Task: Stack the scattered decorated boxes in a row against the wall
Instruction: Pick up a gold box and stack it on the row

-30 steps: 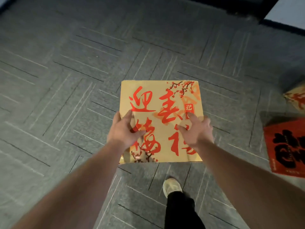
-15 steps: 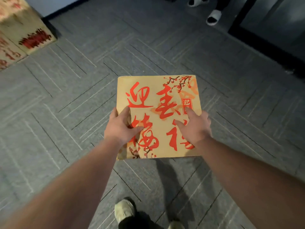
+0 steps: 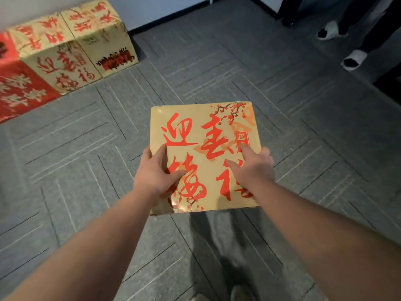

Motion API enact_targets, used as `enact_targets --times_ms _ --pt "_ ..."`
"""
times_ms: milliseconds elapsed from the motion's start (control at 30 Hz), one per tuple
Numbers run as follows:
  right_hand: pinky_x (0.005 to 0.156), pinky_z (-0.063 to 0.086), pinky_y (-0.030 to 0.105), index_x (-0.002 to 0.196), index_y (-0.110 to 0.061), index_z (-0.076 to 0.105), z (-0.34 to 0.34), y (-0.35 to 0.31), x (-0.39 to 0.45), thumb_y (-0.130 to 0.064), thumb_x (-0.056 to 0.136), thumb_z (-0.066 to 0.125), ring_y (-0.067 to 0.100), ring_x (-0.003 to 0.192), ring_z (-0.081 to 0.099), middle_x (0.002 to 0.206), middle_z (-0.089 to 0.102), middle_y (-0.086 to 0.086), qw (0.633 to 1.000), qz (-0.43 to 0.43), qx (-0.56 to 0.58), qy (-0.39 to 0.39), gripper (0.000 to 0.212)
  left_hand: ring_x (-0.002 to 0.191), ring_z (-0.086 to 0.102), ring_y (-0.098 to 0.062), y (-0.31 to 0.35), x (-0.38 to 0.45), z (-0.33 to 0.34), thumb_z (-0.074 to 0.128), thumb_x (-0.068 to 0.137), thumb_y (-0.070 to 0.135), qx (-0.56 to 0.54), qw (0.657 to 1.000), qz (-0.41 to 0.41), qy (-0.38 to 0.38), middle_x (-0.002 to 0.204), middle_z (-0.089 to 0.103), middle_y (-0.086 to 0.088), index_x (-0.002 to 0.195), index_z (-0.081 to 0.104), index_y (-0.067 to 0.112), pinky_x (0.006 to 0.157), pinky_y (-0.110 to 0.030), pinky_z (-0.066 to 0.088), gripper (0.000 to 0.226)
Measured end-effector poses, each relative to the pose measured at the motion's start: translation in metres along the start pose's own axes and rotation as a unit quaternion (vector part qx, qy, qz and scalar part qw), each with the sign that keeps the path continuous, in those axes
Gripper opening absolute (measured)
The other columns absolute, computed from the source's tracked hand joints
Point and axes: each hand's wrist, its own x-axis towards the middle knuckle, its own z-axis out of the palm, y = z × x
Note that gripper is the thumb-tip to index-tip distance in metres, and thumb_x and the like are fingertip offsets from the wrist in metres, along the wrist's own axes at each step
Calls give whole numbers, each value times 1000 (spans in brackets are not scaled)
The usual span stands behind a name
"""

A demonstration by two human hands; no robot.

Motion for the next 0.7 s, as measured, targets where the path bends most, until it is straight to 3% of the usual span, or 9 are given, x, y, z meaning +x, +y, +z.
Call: enact_targets --times_ms 133,333,700 --pt "83 52 39 138 -43 37 24 -64 37 -61 85 56 21 108 44 124 37 5 1000 -14 3 -15 59 137 31 -22 -30 50 -34 74 75 47 -7 999 -32 17 152 20 1 150 22 29 107 -41 34 93" --pt "90 49 43 137 -39 36 55 -158 100 -58 88 53 30 122 43 141 32 9 993 -67 -45 -82 55 139 28 -22 -74 120 -86 72 75 52 -7 995 -94 27 154 18 2 151 18 29 109 -42 33 96" --pt "95 48 46 140 -43 35 49 -337 192 -62 86 52 28 121 42 133 36 6 987 -125 -63 -75 60 136 31 -22 -112 240 -212 73 74 50 -45 989 -118 72 150 24 -1 149 23 28 107 -40 34 93"
